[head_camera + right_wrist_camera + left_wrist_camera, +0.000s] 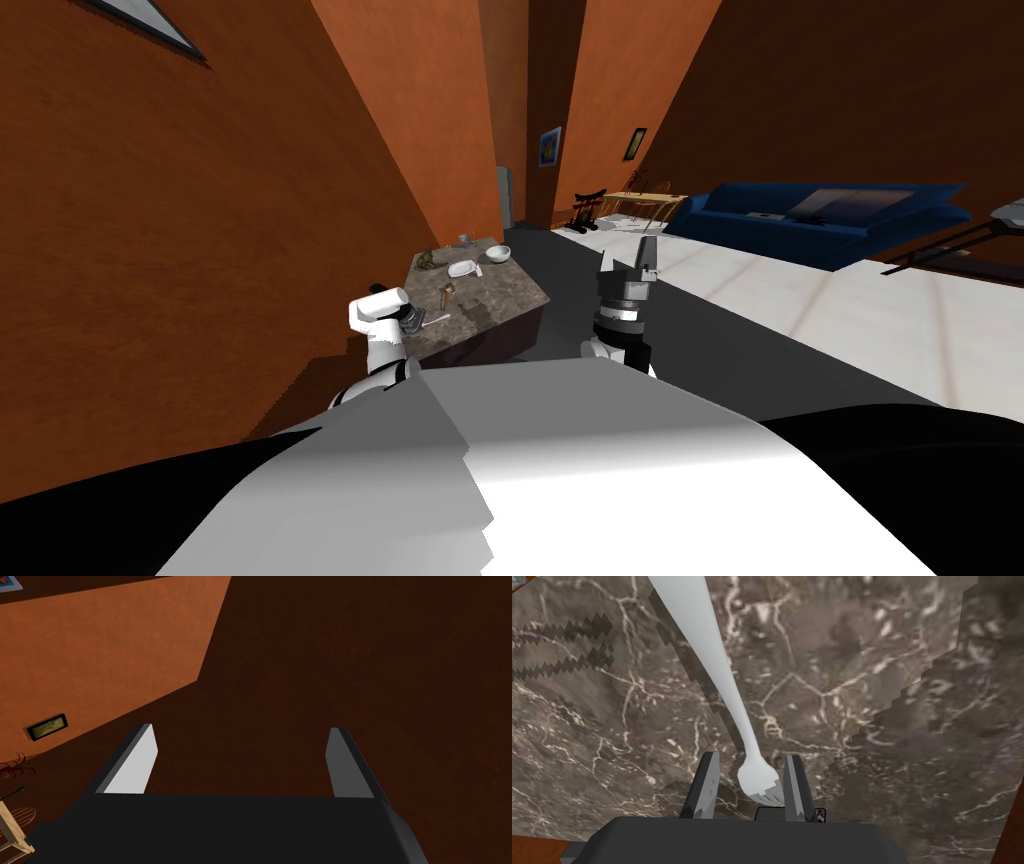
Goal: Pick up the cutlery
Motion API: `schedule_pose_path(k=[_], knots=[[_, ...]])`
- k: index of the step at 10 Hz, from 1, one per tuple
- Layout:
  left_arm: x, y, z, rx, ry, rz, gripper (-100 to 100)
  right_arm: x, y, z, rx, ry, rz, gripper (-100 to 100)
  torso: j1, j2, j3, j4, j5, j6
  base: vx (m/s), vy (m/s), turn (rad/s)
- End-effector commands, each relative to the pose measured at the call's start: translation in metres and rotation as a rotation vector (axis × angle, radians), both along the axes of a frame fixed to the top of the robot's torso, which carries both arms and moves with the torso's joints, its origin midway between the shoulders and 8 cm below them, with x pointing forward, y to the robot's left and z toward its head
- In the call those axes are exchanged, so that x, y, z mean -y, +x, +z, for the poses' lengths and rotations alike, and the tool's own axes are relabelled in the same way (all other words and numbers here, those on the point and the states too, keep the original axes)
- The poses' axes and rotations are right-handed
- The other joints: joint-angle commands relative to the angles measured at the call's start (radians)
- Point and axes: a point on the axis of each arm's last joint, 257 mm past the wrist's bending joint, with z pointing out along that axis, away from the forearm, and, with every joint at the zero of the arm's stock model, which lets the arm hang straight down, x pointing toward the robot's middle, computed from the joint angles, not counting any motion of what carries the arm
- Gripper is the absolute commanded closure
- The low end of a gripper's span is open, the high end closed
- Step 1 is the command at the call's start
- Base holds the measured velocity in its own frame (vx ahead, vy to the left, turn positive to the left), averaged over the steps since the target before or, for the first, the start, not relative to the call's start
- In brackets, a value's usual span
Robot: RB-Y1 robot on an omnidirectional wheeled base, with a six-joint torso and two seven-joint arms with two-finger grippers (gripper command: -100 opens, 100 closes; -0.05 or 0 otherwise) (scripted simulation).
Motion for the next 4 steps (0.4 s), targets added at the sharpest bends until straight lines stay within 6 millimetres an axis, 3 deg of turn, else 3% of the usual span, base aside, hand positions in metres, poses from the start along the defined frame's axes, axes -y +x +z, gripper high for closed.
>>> schedule_pose_path(k=[1,3,4], knots=[[-0.0012,-0.0028,0.0082,-0.004,-0.001,-0.002,100,0.0000,0.0000,0.0000,0.000,0.000,0.000,0,0.000,0.000,0.000,0.000,0.000,0.000,-0.005,-0.025,0.003],[-0.0016,-0.0025,0.0102,-0.003,0.000,-0.002,100,0.0000,0.0000,0.0000,0.000,0.000,0.000,0,-0.002,0.000,0.000,0.000,0.000,0.000,-0.002,-0.019,0.004],[-0.0015,-0.0028,0.0107,-0.004,-0.001,-0.002,0,0.0000,0.0000,0.0000,0.000,0.000,0.000,0,-0.001,0.000,0.000,0.000,0.000,0.000,0.000,0.000,0.000]])
